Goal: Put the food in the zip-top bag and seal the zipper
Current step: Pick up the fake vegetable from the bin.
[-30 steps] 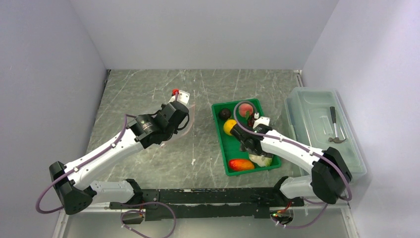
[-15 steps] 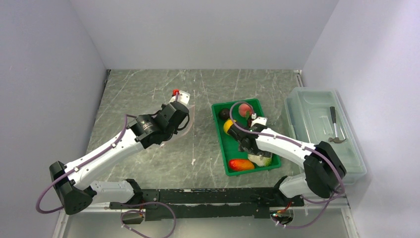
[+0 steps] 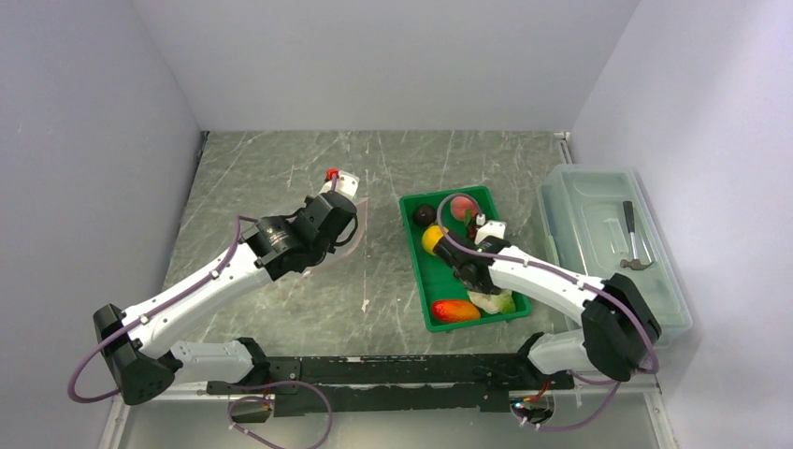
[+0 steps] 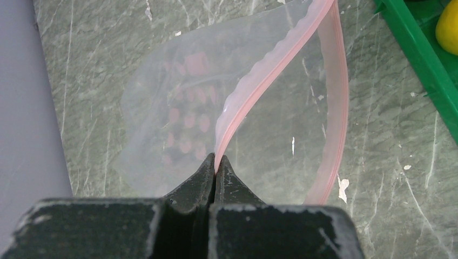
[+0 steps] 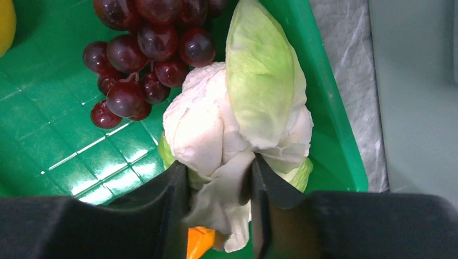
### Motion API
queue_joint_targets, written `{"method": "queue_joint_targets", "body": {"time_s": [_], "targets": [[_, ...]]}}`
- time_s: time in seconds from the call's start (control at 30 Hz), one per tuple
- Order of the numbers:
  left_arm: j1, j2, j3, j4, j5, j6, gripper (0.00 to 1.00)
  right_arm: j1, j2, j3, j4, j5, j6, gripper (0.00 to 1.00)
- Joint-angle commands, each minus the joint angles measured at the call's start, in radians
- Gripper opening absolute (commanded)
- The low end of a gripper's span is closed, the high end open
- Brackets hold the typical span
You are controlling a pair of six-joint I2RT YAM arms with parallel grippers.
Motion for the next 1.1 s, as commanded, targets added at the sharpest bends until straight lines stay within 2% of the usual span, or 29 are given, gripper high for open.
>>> {"method": "queue_joint_targets", "body": {"time_s": [0.0, 0.1, 0.63, 1.07], "targets": [[0.004, -0.013, 0.0, 0.028, 0.0, 0.022, 0.0, -0.01, -0.022, -0.041, 0.069, -0.044, 0.007, 0.18], [0.005, -0.013, -0.002, 0.028, -0.001, 0.022, 0.0, -0.01, -0.047, -0.036, 0.048, -0.034, 0.011, 0.0], [0.005, -0.015, 0.0, 0.026, -0.01, 0.016, 0.0, -0.01, -0.253, 0.026, -0.044, -0.042, -0.01, 0.0], [0.005, -0.02, -0.001, 0.028, -0.009, 0.013, 0.0, 0.0, -0.388, 0.135, 0.014, -0.15, -0.077, 0.0]]}}
